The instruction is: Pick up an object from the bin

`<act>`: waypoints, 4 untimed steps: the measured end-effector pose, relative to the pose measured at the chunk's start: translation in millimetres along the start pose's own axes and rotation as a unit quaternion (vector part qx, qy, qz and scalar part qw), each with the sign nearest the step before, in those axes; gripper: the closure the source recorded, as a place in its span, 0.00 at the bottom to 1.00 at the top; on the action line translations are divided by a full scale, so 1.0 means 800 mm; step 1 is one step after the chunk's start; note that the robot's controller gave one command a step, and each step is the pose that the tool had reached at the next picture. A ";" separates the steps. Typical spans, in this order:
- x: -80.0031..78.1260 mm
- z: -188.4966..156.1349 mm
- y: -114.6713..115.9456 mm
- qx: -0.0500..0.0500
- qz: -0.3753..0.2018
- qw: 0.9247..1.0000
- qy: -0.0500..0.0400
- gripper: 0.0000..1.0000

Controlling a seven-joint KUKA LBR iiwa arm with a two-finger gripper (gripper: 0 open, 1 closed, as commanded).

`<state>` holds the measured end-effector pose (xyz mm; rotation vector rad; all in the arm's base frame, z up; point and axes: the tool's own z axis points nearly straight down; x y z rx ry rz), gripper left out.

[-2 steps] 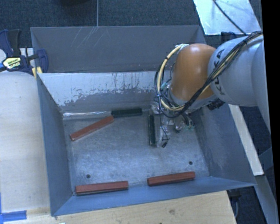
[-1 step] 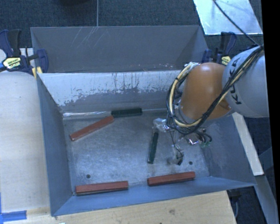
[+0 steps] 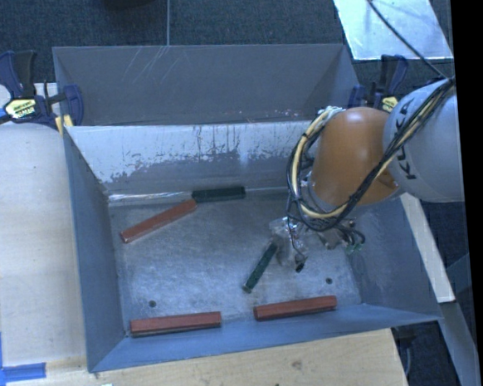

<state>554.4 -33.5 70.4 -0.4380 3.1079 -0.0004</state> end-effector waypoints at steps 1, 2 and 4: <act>0.001 0.000 0.000 0.000 0.000 1.000 0.000 0.00; 0.043 -0.001 0.076 0.000 -0.042 0.999 -0.004 0.00; 0.023 -0.175 0.027 0.002 -0.070 0.998 -0.005 1.00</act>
Offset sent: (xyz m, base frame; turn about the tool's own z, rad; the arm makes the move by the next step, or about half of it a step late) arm 0.0000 0.0000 0.0000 0.0000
